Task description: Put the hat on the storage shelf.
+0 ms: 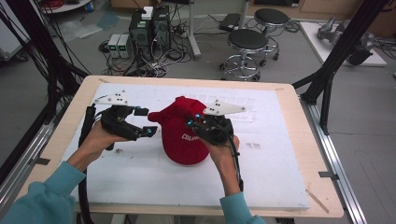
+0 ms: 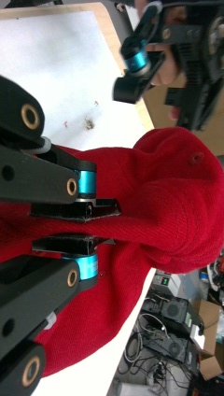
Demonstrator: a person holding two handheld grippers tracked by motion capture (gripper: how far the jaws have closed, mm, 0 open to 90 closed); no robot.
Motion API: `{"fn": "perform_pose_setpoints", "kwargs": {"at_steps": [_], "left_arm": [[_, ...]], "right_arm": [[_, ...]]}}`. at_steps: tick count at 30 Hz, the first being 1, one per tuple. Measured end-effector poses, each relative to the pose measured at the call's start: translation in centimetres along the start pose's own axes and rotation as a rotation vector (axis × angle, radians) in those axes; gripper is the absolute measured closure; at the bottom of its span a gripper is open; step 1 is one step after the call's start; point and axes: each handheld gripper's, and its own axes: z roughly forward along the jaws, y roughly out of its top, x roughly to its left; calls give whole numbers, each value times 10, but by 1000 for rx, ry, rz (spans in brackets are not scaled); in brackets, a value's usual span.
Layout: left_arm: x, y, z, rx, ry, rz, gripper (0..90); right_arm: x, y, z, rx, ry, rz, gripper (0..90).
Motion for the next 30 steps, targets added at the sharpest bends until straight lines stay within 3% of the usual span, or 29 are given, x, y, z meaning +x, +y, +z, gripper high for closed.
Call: {"fn": "perform_pose_setpoints", "kwargs": {"at_steps": [7, 16, 21, 24, 27, 30], "left_arm": [[-1, -16, 5, 13, -52, -41, 139], [-5, -27, 18, 18, -89, -39, 181], [-9, -27, 24, -6, -162, -44, 244], [-11, -29, 29, 4, -175, -46, 270], [-12, -35, 32, -25, -189, -69, 286], [-11, -42, 36, -11, -186, -65, 314]], "right_arm": [[0, 7, -8, -22, 3, -12, 856], [3, 13, -13, -55, 34, -33, 855], [5, 15, -14, -66, 57, -52, 854], [7, 16, -15, -73, 61, -56, 854], [8, 16, -17, -87, 61, -56, 854], [7, 17, -20, -100, 60, -46, 854]]}}
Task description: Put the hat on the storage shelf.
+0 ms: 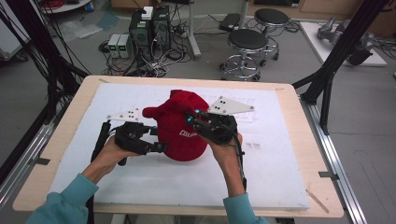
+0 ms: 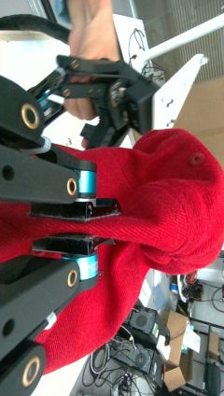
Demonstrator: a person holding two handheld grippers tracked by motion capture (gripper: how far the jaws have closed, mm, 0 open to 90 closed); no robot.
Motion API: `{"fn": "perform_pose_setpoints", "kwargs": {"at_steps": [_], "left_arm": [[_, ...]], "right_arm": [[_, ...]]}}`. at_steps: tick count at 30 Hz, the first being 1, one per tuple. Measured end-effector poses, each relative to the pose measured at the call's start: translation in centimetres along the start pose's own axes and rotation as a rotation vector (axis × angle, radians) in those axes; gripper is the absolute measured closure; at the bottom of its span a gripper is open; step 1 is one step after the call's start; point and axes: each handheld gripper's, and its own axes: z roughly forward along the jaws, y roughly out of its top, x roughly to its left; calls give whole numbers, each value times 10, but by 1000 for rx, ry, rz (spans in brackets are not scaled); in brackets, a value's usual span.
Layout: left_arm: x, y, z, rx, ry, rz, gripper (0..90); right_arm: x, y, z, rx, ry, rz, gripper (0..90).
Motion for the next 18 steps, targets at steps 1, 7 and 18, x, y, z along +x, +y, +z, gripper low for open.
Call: {"fn": "perform_pose_setpoints", "kwargs": {"at_steps": [1, 7, 18], "left_arm": [[0, -1, 1, 2, 0, 4, 330], [-1, -3, 7, 0, -32, 33, 493], [-4, -2, 6, -6, -47, 48, 713]], "right_arm": [[0, 0, -1, -2, 0, -1, 854], [-1, 3, -3, -17, 2, 4, 854], [1, 2, -3, -18, 10, -15, 854]]}}
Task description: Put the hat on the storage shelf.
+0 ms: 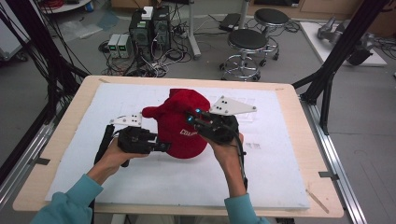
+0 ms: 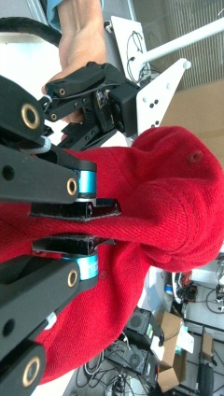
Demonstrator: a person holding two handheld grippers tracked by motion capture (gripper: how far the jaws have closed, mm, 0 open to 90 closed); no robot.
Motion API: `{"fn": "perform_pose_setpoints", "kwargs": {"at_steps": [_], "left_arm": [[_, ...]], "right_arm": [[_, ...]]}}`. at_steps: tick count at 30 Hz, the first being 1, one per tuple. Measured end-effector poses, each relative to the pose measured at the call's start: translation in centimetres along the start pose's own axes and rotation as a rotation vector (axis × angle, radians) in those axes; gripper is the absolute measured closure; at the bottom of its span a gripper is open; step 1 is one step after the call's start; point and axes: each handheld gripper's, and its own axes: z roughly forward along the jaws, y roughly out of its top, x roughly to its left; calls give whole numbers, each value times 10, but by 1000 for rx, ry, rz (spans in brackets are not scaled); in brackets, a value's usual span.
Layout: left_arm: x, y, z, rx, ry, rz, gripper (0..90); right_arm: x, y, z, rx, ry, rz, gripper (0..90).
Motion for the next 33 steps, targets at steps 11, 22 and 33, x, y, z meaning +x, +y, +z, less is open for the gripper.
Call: {"fn": "perform_pose_setpoints", "kwargs": {"at_steps": [11, 22, 33], "left_arm": [[-7, 1, -1, 22, -23, 38, 839], [-15, 2, -2, 46, 51, 86, 855], [-10, 8, -7, -12, 149, 95, 855]], "right_arm": [[-2, -4, 0, -8, 2, 1, 848], [-2, -6, 3, 6, -30, -25, 613], [-8, -9, -6, 1, -129, -14, 122]]}}
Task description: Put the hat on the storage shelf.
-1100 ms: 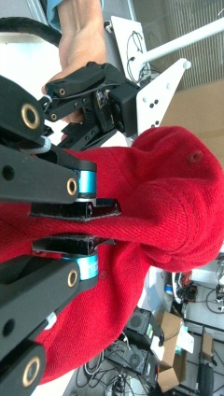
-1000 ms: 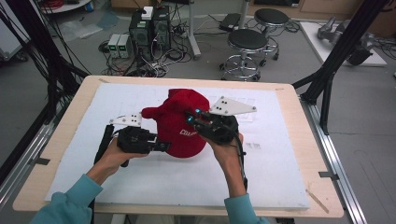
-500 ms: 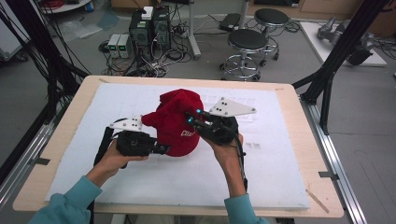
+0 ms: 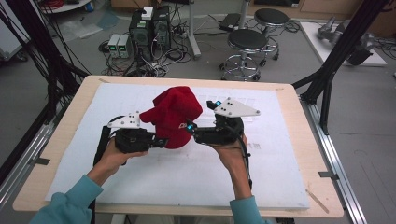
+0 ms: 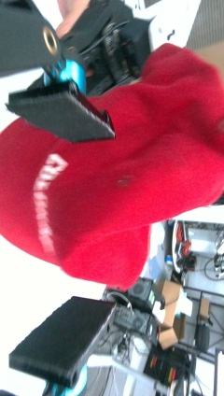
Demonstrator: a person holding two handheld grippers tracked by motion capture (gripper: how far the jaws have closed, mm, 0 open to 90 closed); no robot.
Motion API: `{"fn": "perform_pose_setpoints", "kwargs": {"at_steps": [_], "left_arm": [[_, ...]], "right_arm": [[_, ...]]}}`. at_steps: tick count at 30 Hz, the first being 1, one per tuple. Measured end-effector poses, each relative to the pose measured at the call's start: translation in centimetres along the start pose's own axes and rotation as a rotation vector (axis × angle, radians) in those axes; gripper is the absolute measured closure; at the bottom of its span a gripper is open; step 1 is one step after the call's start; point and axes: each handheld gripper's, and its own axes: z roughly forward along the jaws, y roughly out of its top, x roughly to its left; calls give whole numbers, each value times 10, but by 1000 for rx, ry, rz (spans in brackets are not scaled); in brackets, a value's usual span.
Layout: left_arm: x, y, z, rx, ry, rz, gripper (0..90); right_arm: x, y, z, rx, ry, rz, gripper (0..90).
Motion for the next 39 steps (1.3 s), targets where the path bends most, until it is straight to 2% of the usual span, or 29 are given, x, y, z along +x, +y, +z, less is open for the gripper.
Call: {"fn": "perform_pose_setpoints", "kwargs": {"at_steps": [6, 10, 14, 20, 26, 29, 34, 36, 39], "left_arm": [[8, 17, -4, -50, 87, 14, 855], [13, 32, -2, -54, 145, 37, 855], [18, 47, 3, -64, 195, 56, 854], [28, 68, 18, -81, 279, 69, 854], [38, 73, 32, -70, 322, 61, 854], [45, 72, 43, -62, 360, 58, 854], [58, 64, 59, -34, 405, 28, 854], [61, 60, 66, -10, 424, 37, 854], [63, 58, 72, -7, 438, 36, 854]], "right_arm": [[-10, -12, -16, 18, -48, -15, 107], [-18, -25, -26, 45, -73, -23, 90], [-29, -39, -41, 45, -93, 14, 91], [-44, -67, -67, 53, -136, 40, 90], [-60, -100, -91, 30, -180, 84, 90], [-64, -114, -99, 14, -196, 91, 90], [-71, -138, -104, -2, -221, 121, 90], [-73, -148, -105, -7, -240, 129, 90], [-75, -160, -106, -17, -258, 136, 90]]}}
